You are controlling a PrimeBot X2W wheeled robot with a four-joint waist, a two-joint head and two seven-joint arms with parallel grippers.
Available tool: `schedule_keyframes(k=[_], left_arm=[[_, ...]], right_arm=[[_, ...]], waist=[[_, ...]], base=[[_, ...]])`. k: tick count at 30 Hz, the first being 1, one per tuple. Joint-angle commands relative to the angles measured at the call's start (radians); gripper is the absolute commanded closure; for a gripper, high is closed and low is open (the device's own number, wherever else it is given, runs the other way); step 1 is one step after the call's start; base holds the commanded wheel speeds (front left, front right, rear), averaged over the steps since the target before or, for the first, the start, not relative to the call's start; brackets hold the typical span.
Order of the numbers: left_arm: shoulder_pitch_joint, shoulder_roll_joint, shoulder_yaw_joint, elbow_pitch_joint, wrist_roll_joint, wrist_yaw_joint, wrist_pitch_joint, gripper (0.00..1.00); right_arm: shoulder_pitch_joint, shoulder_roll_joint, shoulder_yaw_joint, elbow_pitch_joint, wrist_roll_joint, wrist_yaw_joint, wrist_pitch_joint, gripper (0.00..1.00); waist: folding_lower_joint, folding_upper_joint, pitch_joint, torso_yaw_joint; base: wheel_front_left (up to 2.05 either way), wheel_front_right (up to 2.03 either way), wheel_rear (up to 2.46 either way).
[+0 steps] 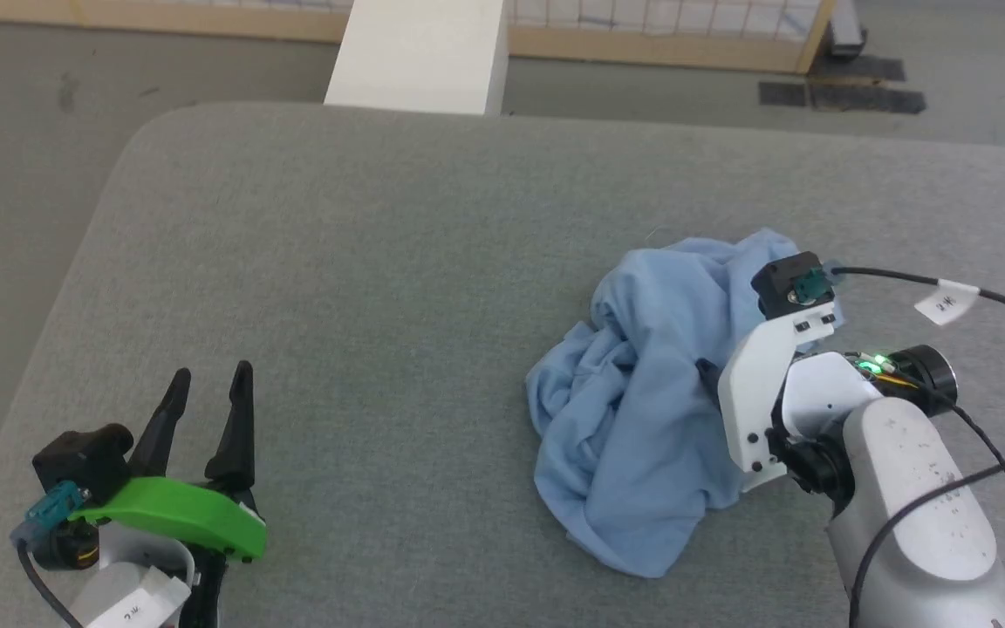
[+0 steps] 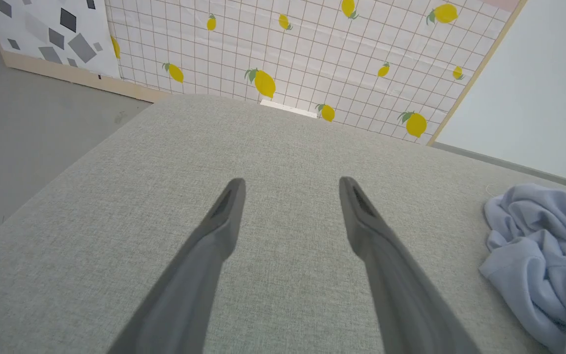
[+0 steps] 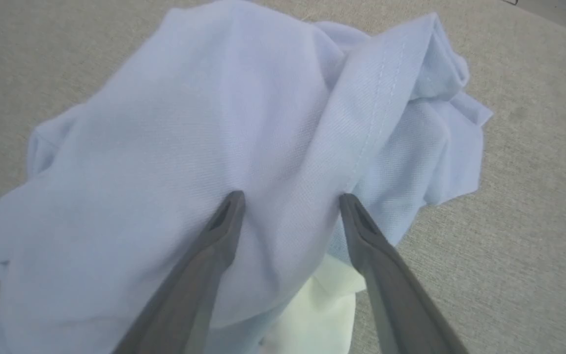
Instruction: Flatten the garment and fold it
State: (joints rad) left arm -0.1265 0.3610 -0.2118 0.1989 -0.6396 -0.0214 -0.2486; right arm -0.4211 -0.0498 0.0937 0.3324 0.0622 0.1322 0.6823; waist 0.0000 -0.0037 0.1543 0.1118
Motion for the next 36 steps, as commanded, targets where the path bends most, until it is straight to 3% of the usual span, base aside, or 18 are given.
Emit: schedule_keyframes(k=[1,5,6,7,8,15,20,24,28,32,36], left_arm=[[-0.023,-0.005,0.002,0.006,-0.003,-0.010,-0.005,0.00],[-0.039,-0.011,0.005,0.023,-0.004,-0.023,-0.008,0.00],[-0.042,-0.012,0.006,0.028,-0.004,-0.026,-0.008,0.00],[-0.043,-0.014,0.006,0.032,-0.004,-0.028,-0.009,0.00],[-0.044,-0.016,0.007,0.036,-0.003,-0.029,-0.009,0.00],[-0.035,-0.024,0.008,0.055,0.000,-0.033,-0.011,0.00],[-0.021,-0.027,0.001,0.057,0.003,-0.026,-0.009,0.00],[-0.009,-0.029,-0.008,0.049,0.006,-0.020,-0.004,0.00],[-0.001,-0.034,-0.017,0.036,0.005,-0.013,0.004,0.00],[0.002,-0.033,-0.022,0.031,0.001,-0.013,0.011,0.00],[0.008,-0.032,-0.023,0.028,-0.004,-0.011,0.015,0.00]], right_arm=[[-0.018,0.000,0.006,0.013,-0.008,-0.002,0.021,0.00],[-0.024,0.000,0.029,0.039,0.007,-0.002,0.064,0.00],[-0.024,0.000,0.030,0.041,0.013,-0.002,0.068,0.57],[-0.025,0.000,0.033,0.038,0.016,-0.002,0.062,0.83],[-0.026,0.000,0.034,0.034,0.021,-0.002,0.053,1.00],[-0.050,0.000,0.045,-0.021,0.049,-0.002,-0.016,1.00],[-0.028,0.000,0.011,-0.137,0.069,-0.002,-0.080,1.00],[0.083,0.000,-0.047,-0.271,0.076,-0.002,-0.093,1.00],[0.296,0.000,-0.116,-0.350,0.107,-0.002,-0.050,1.00],[0.459,0.000,-0.150,-0.335,0.152,-0.002,-0.038,1.00],[0.509,0.000,-0.158,-0.282,0.206,-0.002,-0.068,1.00]], waist=[[0.0000,0.0037,0.036,0.033],[0.0000,0.0037,0.051,0.044],[0.0000,0.0037,0.052,0.045],[0.0000,0.0037,0.051,0.045],[0.0000,0.0037,0.049,0.043],[0.0000,0.0037,0.002,0.011],[0.0000,0.0037,-0.048,-0.023],[0.0000,0.0037,-0.079,-0.048],[0.0000,0.0037,-0.092,-0.067],[0.0000,0.0037,-0.089,-0.080],[0.0000,0.0037,-0.091,-0.091]], base=[[0.00,0.00,0.00],[0.00,0.00,0.00],[0.00,0.00,0.00],[0.00,0.00,0.00],[0.00,0.00,0.00],[0.00,0.00,0.00],[0.00,0.00,0.00],[0.00,0.00,0.00],[0.00,0.00,0.00],[0.00,0.00,0.00],[0.00,0.00,0.00]])
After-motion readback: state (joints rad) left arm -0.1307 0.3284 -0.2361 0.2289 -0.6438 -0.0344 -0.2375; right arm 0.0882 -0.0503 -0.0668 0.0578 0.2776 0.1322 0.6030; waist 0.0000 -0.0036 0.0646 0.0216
